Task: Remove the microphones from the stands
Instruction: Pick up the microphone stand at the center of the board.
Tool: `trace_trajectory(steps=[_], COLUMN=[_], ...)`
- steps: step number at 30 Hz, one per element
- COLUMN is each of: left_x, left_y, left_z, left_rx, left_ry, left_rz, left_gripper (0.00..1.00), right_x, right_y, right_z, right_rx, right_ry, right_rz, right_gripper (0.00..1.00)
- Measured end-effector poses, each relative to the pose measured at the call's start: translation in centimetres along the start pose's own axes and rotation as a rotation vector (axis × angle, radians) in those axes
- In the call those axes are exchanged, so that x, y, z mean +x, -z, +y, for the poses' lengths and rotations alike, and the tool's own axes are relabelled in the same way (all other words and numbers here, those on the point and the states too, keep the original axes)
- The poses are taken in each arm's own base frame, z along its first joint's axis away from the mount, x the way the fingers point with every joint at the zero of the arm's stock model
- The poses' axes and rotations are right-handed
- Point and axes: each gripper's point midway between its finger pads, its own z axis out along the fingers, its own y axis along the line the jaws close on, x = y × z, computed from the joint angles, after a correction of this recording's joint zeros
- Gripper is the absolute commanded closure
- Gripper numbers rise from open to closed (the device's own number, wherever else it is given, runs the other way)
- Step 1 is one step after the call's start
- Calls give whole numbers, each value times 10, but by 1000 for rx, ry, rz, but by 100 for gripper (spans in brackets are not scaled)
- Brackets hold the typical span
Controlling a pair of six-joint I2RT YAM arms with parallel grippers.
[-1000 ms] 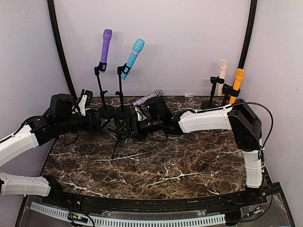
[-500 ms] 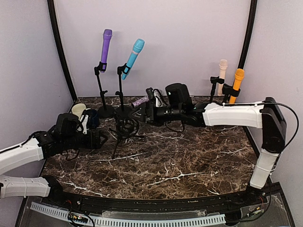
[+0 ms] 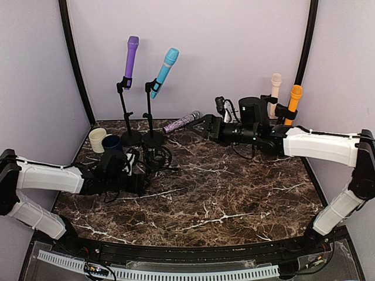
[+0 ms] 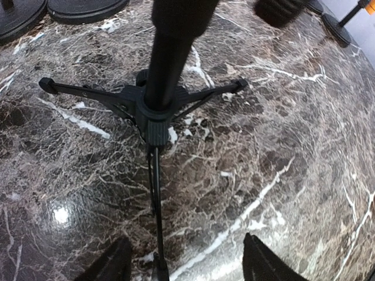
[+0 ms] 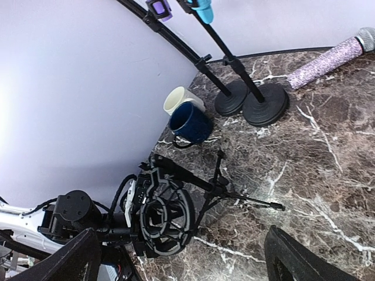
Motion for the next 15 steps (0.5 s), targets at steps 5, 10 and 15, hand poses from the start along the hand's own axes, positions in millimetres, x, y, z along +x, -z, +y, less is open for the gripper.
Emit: trace_trajectory(steps=[5, 10, 15], left_x=[-7, -7, -4], left_y=[-17, -29, -36], left_z=[4, 8, 13], left_rx=[-41, -64, -88], left_ry=[-2, -5, -18], left_rz=[-27, -37, -29], left_gripper=[54, 66, 80], right_x=[6, 5, 5], right_y=[9, 15, 16], right_z=[-17, -20, -25], right_rx=[49, 61, 75], right_ry=[-14, -16, -19], right_rz=[-3, -14, -19], right_gripper=[1, 1, 1])
